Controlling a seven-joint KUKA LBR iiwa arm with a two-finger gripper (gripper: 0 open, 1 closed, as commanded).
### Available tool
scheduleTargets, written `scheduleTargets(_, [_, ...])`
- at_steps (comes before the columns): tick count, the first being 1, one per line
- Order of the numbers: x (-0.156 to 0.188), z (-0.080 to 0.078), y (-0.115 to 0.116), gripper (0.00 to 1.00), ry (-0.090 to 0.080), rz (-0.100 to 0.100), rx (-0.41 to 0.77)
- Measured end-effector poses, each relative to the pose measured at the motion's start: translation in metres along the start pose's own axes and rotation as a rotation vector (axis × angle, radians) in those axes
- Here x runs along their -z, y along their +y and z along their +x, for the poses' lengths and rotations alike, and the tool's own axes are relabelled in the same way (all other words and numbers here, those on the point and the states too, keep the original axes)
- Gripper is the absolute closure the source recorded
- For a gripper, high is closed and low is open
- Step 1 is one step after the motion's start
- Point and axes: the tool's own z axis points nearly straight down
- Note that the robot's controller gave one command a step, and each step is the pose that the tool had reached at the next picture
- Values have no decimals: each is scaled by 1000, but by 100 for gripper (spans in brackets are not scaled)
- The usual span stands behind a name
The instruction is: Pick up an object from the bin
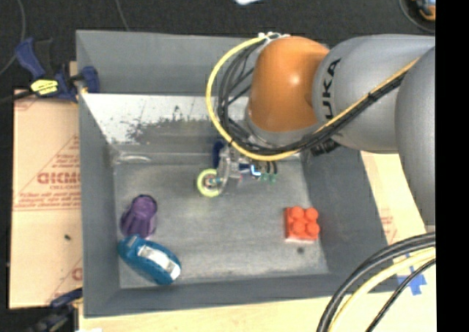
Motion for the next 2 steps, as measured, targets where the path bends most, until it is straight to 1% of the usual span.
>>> scheduleTargets(1, [2,-4,-25,100,-9,-1,53])
scheduleTargets(2, [92,-11,-10,100,-4,1,81])
